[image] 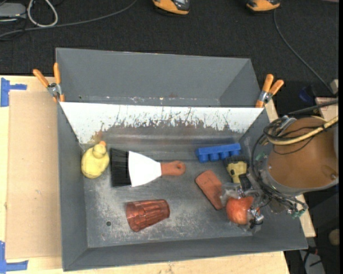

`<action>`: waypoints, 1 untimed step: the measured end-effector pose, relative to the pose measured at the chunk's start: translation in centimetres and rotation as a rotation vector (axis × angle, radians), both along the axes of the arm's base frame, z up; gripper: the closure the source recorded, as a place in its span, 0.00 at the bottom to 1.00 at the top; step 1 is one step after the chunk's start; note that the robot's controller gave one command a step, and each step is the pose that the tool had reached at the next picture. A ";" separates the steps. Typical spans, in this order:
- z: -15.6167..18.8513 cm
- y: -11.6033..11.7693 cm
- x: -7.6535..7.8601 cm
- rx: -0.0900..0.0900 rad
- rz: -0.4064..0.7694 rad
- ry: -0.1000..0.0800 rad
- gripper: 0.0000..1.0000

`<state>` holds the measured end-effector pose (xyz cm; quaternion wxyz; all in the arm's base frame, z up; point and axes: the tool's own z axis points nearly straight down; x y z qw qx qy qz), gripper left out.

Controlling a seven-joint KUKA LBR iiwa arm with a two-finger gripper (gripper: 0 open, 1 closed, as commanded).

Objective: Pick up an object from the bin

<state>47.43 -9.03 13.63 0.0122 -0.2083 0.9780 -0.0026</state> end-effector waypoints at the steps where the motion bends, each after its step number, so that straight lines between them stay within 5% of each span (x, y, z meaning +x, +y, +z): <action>1: 1.9 0.1 0.1 0.000 0.000 -0.001 1.00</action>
Offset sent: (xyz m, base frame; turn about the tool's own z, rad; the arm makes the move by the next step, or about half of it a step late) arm 0.0011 0.0002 0.0296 0.0004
